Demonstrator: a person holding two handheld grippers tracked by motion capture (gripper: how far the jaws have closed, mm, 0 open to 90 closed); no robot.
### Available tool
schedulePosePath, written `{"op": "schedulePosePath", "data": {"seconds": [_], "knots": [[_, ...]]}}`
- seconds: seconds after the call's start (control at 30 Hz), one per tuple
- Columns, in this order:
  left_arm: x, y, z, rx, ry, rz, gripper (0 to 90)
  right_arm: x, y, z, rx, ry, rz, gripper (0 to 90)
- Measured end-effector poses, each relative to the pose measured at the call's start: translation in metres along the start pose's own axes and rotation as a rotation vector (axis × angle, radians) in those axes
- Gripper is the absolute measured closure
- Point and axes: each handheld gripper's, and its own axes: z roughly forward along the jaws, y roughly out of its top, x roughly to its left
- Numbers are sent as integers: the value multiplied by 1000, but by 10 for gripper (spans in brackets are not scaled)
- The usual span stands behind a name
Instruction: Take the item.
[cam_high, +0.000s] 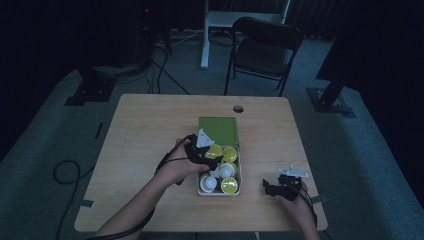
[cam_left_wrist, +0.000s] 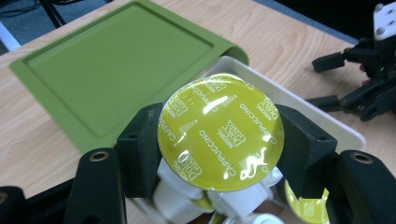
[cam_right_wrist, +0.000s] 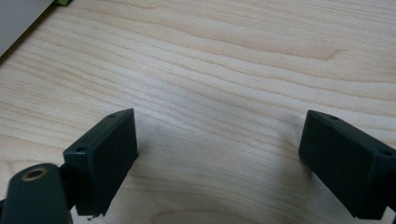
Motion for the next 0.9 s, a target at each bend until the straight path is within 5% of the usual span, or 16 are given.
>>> {"op": "schedulePosePath", "data": {"seconds": [0.9], "knots": [[52,-43,-37,10,97,-102,377,0,0,0,0,0,-1,111]]}}
